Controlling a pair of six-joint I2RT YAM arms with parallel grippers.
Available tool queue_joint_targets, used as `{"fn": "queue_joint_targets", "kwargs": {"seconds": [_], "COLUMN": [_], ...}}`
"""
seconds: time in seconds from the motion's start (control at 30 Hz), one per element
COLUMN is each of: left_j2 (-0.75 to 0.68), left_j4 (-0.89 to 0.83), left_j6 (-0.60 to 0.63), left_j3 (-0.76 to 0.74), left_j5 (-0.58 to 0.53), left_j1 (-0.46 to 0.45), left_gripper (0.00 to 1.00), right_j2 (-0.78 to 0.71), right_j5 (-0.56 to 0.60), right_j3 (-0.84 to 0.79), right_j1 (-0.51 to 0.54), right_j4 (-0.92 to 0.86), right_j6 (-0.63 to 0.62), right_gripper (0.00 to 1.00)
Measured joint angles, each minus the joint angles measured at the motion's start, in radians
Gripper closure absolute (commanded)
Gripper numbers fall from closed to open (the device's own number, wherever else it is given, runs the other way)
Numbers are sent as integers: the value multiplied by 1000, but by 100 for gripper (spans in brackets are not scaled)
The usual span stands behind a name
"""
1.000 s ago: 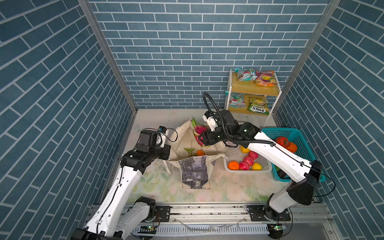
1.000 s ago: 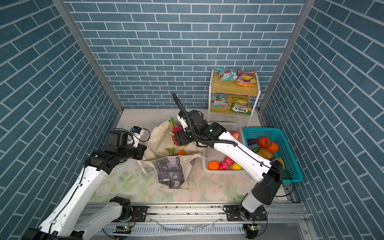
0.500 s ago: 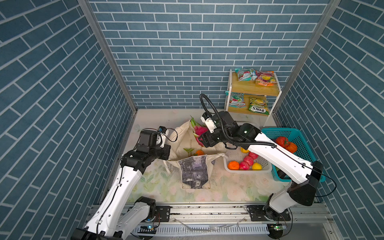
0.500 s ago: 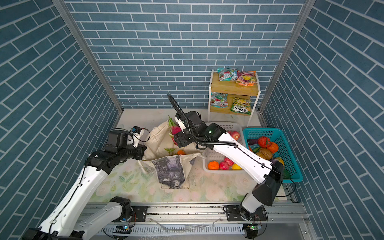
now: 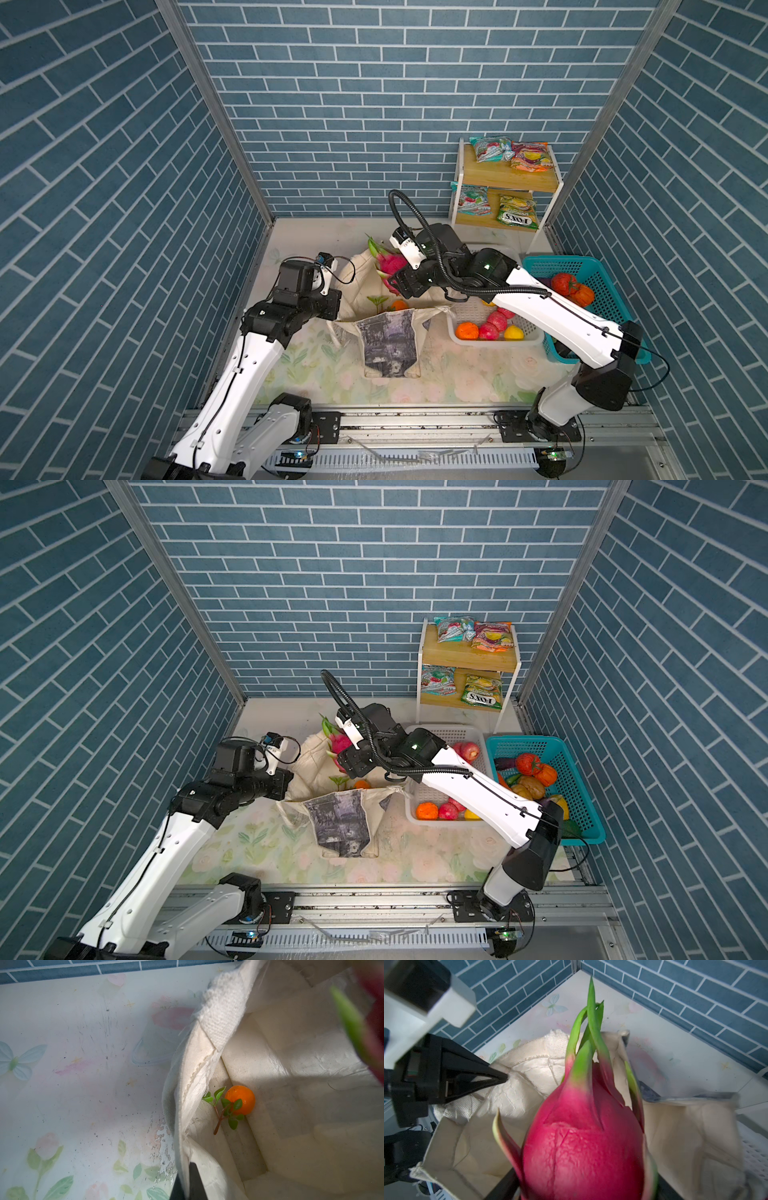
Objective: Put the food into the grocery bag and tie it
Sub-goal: 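Carry the dragon fruit with the right gripper over the open bag, then open the right gripper to drop the dragon fruit into the bag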
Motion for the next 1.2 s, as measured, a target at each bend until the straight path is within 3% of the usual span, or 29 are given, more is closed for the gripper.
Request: {"fn": "queue_joint_targets", "kwargs": {"seconds": [0.9, 1.2], "left_j2": [-5, -6], "left_j4": [0, 0], "left_j6": [0, 0], "left_j3": [0, -1], "left_j5": [7, 7], "left_j1": [0, 0], "left_gripper": [100, 100], "right_j2": [190, 246], "right_j5": [-123, -134], "right_j3": [-12, -19], "right_j1": [2, 3], "right_j4": [-174, -138], "right_j6": [2, 3], "right_gripper": [34, 25]}}
